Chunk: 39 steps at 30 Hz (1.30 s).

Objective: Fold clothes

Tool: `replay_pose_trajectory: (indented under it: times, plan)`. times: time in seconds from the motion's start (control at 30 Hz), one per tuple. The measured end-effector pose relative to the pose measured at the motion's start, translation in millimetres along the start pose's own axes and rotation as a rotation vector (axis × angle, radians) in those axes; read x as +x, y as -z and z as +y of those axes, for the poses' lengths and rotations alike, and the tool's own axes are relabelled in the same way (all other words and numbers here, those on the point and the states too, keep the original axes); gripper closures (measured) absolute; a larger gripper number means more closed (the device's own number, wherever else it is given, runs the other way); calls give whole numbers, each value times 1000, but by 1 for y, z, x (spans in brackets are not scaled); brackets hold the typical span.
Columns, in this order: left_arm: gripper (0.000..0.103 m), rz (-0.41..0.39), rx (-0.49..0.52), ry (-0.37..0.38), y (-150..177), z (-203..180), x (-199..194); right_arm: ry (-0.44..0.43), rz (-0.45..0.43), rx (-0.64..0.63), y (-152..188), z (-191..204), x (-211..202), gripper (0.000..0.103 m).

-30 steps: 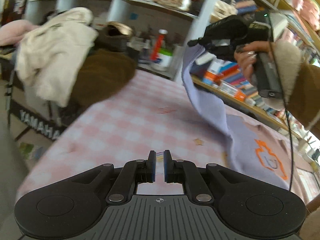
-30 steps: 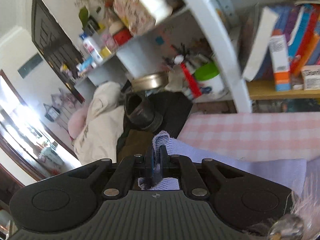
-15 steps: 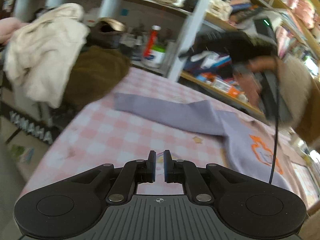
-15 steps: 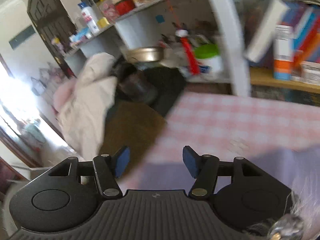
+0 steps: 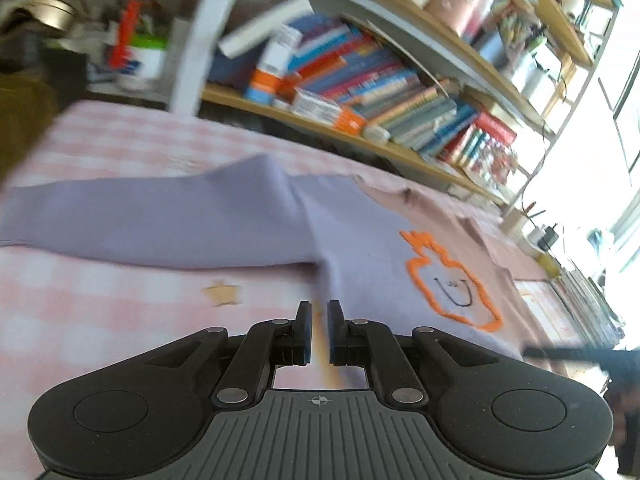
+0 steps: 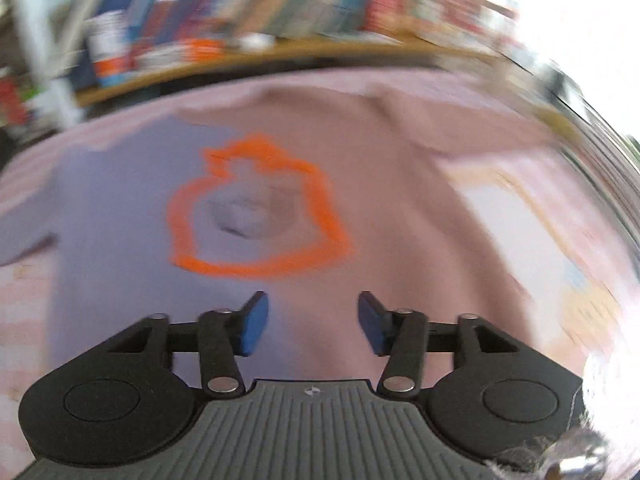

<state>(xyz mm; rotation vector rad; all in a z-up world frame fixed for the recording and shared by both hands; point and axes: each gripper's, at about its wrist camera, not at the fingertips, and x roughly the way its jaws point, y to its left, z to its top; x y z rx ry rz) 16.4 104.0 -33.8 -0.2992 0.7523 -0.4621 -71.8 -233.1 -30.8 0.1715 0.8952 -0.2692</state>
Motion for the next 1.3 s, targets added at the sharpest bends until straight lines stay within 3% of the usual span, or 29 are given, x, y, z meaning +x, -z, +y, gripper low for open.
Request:
replay_pose_trajectory:
  times: [0.07, 0.17, 0.33, 0.4, 0.43, 0.57, 0.63, 0.9, 1.07, 1.13, 1.17, 1.23, 1.3]
  plan:
    - [93, 17, -22, 2, -4, -5, 21, 43, 12, 46, 14, -22, -7, 73]
    - [84, 30, -68, -27, -12, -7, 42, 83, 18, 88, 28, -42, -17, 73]
    - [83, 22, -82, -98, -15, -9, 56, 115, 27, 115, 38, -58, -20, 75]
    - [89, 18, -87, -127, -17, -10, 62, 111, 32, 102, 41, -62, -19, 79]
    - [100, 16, -90, -141, -18, -10, 65, 105, 35, 93, 42, -64, -18, 81]
    - [100, 9, -100, -198, -21, -11, 77, 64, 42, 68, 43, -70, -14, 90]
    - [100, 10, -78, -212, -18, -16, 73, 27, 43, 50, 41, -72, -12, 96]
    - [94, 15, 28, -259, -7, -37, 53, -76, 16, 10, 31, -79, -13, 95]
    - [94, 21, 77, -285, 5, -50, 38, -15, -37, 18, 22, -109, -19, 91]
    - [88, 31, 56, -290, 20, -56, 25, -6, -33, 31, 24, -124, -16, 88]
    - [84, 36, 45, -292, 28, -59, 18, -11, -29, 38, 25, -130, -15, 81]
    - [65, 43, 18, -295, 44, -65, 5, -30, -23, 47, 29, -141, -14, 73]
    - [60, 48, -1, -302, 57, -73, -2, -61, -20, 45, 31, -147, -14, 73]
